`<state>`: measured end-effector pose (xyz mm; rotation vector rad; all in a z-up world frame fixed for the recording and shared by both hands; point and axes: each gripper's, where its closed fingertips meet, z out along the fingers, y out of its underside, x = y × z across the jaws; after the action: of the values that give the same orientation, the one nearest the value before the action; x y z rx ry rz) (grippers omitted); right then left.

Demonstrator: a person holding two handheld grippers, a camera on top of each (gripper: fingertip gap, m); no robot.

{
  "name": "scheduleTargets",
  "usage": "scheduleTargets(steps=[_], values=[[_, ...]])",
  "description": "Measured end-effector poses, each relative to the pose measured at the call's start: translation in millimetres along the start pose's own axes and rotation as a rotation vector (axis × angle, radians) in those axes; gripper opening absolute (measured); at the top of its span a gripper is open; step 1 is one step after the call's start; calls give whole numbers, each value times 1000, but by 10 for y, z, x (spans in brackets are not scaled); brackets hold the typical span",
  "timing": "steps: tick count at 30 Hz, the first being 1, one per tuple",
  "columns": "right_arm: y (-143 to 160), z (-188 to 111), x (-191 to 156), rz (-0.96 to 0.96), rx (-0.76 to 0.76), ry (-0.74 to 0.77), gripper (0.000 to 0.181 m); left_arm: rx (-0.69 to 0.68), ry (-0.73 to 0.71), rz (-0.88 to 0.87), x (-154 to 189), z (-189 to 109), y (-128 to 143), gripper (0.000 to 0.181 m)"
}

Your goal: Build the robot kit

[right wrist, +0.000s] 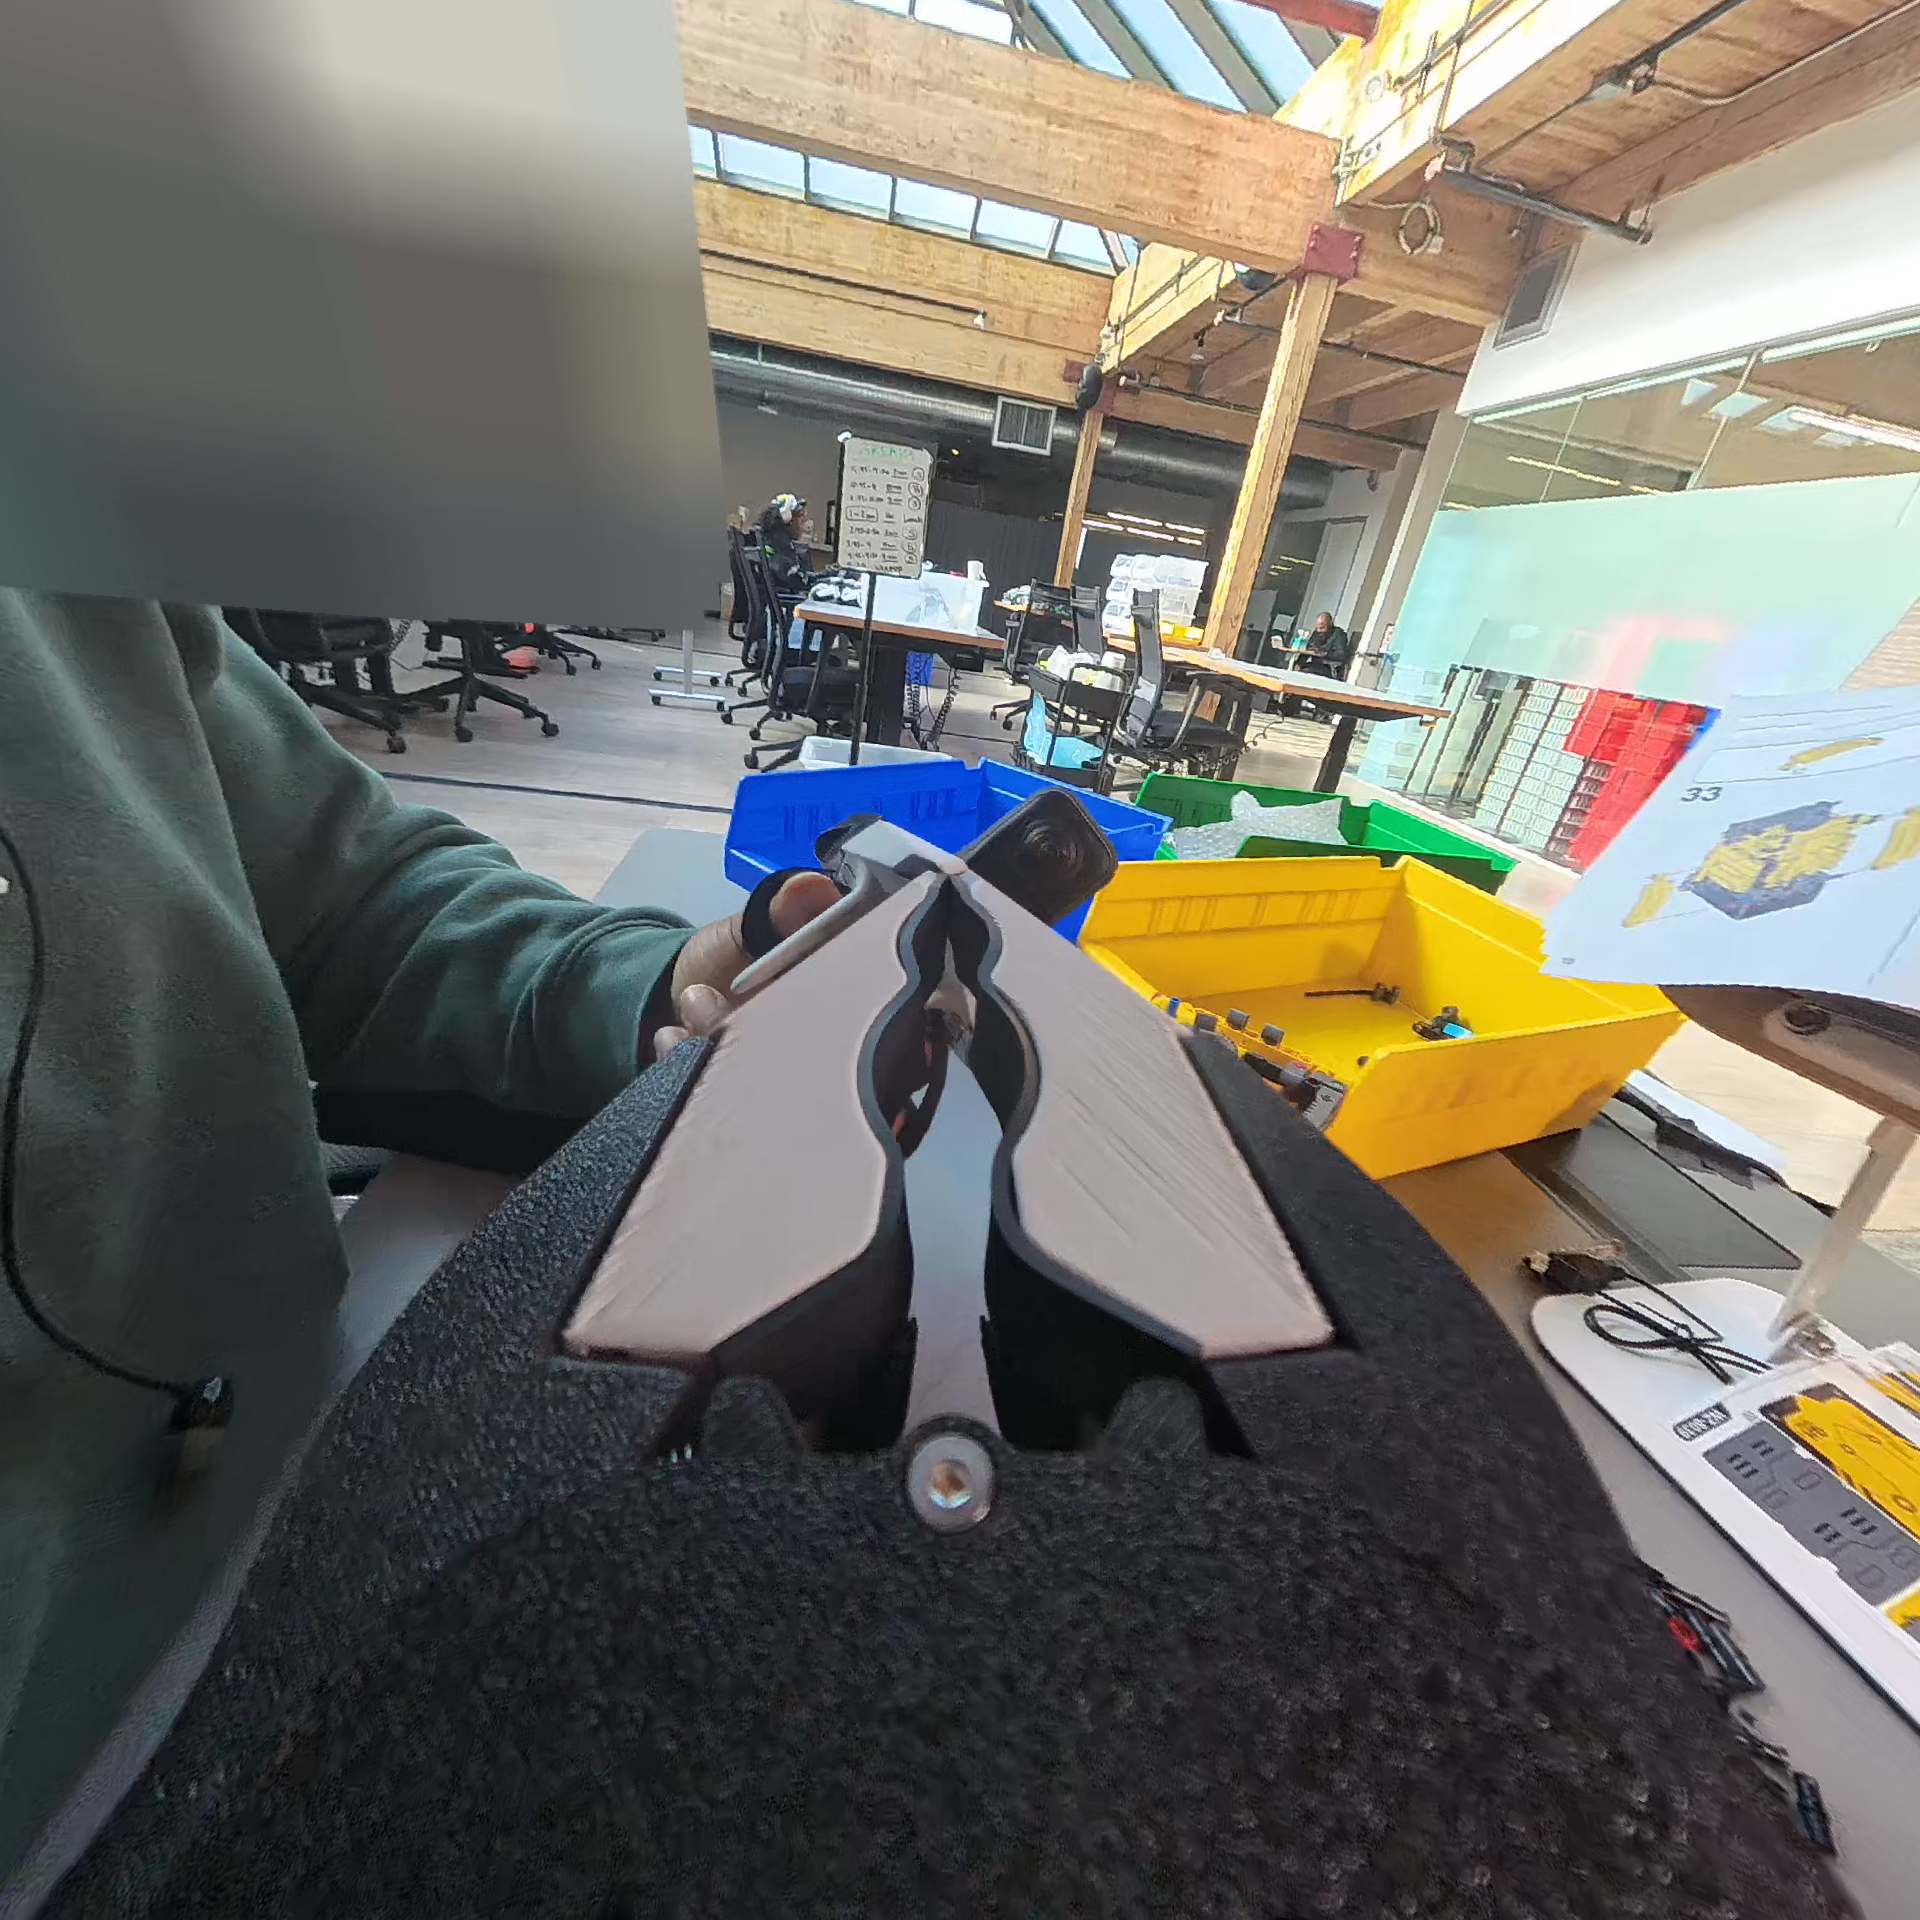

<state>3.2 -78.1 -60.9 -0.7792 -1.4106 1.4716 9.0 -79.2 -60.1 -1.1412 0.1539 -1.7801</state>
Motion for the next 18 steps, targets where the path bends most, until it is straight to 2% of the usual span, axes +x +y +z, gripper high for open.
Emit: scheduleTargets(steps=[1,6,11,18], values=[[5,2,4,-17,-4,11,0,3,0,1,-1,2,-1,0],[44,-52,53,-17,-42,31,0,-35,-91,62,-120,-71,-9,0],[90,-140,169,-16,-82,90,0,-63,-177,247,-106,-88,-64,4],[122,-173,231,1,-73,124,0,17,-237,429,45,-214,-385,8]])
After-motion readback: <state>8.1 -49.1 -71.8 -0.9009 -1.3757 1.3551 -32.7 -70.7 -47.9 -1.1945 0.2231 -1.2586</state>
